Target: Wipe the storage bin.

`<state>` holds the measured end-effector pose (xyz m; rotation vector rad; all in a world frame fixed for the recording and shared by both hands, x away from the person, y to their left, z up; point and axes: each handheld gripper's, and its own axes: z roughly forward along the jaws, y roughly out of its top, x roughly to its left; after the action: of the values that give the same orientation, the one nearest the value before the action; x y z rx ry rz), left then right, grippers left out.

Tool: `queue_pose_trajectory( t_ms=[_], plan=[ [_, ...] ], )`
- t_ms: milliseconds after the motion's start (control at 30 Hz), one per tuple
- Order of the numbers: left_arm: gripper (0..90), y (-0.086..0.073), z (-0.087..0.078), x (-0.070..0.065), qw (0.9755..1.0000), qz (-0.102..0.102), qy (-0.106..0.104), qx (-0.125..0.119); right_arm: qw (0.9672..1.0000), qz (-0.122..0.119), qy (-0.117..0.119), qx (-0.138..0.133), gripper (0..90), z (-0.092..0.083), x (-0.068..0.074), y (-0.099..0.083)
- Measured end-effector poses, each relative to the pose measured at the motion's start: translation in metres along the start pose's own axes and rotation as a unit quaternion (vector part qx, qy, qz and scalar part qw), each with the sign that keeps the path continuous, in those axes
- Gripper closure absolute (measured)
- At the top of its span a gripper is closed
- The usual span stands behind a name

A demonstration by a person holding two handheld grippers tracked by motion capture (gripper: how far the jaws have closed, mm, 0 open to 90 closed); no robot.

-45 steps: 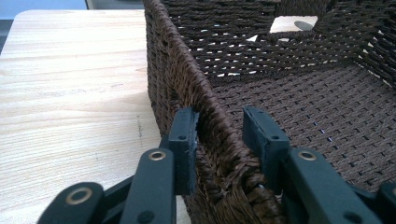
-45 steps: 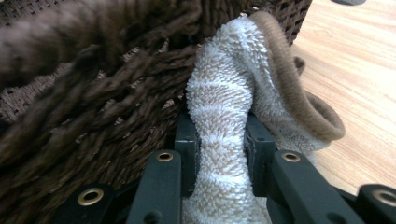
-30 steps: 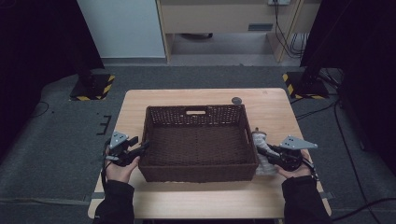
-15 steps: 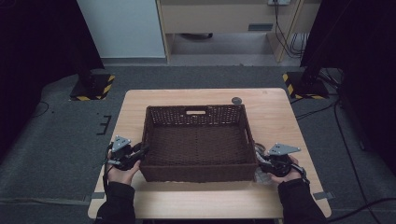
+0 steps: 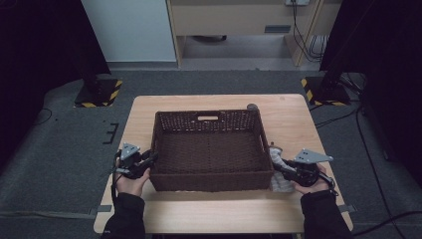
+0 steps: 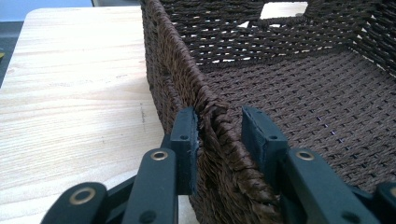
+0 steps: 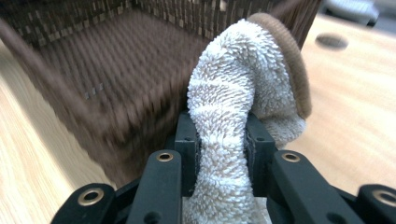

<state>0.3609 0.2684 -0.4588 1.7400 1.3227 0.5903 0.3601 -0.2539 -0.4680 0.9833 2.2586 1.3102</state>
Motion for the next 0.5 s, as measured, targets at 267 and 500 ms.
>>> queue_pose_trajectory(
  t_ms=[267,500],
  plan=[
    [65.6,0.003,0.005,0.004,1.0000,-0.006,0.003,-0.005,0.9973,-0.003,0.007,0.073,72.7,0.028,0.000,-0.017],
    [65.5,0.004,0.006,0.005,0.9999,-0.007,0.005,-0.006,0.9997,0.006,-0.002,-0.025,72.8,-0.009,-0.004,0.006]
  ],
)
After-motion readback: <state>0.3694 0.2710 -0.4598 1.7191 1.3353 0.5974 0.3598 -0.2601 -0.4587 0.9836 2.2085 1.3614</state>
